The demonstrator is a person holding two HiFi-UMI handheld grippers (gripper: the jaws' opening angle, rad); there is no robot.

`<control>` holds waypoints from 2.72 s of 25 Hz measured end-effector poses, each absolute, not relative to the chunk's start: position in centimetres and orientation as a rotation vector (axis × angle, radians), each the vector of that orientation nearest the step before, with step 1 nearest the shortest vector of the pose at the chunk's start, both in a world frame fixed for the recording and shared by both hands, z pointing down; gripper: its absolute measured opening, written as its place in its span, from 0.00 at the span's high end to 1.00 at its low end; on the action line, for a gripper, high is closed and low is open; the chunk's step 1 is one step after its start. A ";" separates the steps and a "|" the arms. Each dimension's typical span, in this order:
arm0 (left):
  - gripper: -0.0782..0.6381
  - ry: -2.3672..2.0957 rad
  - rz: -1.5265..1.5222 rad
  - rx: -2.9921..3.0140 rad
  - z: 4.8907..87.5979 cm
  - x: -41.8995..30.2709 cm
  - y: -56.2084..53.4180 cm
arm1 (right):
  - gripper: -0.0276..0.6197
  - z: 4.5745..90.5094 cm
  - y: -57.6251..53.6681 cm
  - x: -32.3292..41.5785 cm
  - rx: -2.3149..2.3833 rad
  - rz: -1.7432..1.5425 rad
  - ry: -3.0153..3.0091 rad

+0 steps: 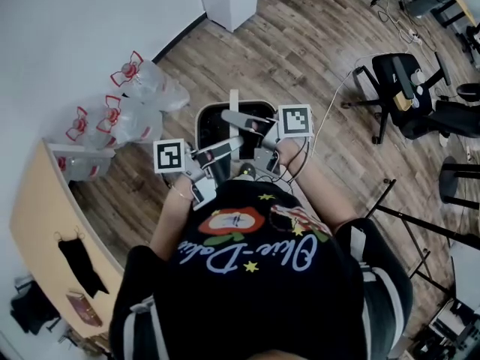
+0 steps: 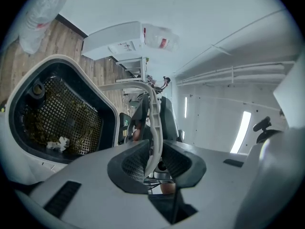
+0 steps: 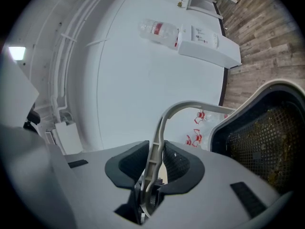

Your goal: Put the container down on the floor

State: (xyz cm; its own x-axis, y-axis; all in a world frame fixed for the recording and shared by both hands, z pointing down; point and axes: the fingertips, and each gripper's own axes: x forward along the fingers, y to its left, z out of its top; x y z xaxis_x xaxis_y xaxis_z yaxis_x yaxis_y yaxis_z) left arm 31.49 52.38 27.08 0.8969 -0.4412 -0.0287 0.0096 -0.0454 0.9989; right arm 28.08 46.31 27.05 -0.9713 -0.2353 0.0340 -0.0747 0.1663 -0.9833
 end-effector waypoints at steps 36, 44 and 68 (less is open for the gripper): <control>0.78 -0.226 -0.252 1.560 28.1 25.8 34.4 | 0.83 28.3 27.9 23.2 -0.514 -1.941 2.216; 0.78 -0.197 -0.261 1.538 27.7 22.1 29.4 | 0.83 28.3 22.8 19.8 -0.573 -1.936 2.232; 0.79 -0.125 -0.199 1.581 27.7 14.7 20.7 | 0.83 28.3 14.0 12.7 -0.664 -1.913 2.190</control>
State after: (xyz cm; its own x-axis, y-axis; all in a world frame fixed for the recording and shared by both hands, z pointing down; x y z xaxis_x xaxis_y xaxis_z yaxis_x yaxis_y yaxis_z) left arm 14.67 20.73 27.69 0.9778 -0.2038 -0.0479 0.0444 -0.0217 0.9988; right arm 12.68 14.05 28.33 -0.8888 -0.4266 0.1674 -0.2232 0.0840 -0.9711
